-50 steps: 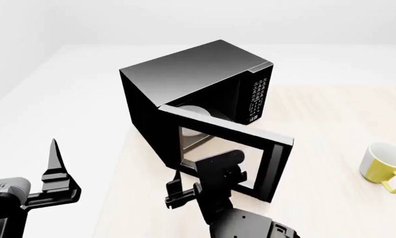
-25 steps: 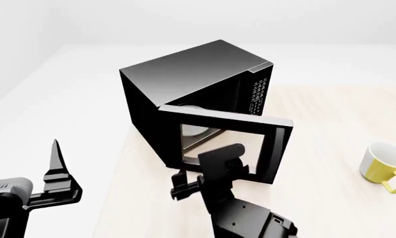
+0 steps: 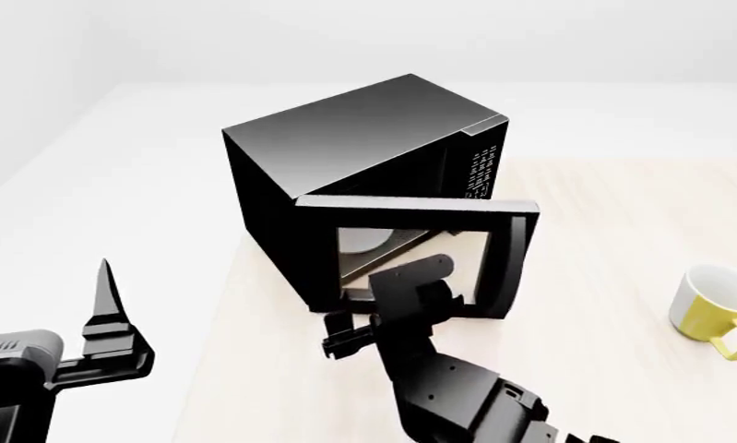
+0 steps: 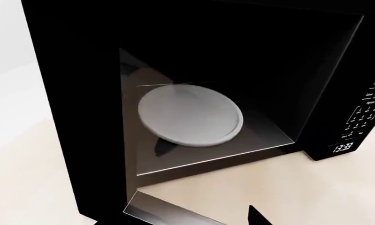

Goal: Close the microwave.

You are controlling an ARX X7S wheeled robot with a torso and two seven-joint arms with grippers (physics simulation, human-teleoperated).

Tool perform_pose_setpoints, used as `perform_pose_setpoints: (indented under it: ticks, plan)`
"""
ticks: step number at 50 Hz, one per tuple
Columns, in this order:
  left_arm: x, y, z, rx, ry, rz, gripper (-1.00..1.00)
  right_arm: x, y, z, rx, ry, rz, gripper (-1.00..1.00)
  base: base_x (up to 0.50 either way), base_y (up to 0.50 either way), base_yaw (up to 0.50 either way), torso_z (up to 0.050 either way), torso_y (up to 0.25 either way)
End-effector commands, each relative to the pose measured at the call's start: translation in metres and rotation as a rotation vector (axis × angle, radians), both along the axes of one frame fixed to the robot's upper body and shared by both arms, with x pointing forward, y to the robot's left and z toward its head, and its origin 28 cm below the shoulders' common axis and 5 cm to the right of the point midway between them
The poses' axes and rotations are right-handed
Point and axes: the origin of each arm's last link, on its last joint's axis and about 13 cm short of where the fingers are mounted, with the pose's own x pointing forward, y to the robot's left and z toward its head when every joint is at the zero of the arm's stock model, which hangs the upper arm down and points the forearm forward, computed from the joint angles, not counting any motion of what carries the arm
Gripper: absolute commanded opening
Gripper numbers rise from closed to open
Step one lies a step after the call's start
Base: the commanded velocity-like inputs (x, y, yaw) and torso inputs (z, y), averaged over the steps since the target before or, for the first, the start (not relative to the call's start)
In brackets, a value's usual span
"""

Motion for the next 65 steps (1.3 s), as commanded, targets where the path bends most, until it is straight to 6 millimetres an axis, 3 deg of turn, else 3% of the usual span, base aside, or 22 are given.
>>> perform_pose_setpoints:
  ticks: [1, 65]
  plan:
    - [0.000, 0.000, 0.000, 0.001, -0.001, 0.000, 1.00, 0.009, -0.006, 0.001, -0.026, -0.004, -0.032, 1.00, 0.00, 0.00, 0.00, 0.000, 0.000]
    - [0.001, -0.001, -0.001, 0.003, 0.005, 0.003, 1.00, 0.055, -0.019, 0.014, -0.133, -0.050, -0.095, 1.00, 0.00, 0.00, 0.00, 0.000, 0.000]
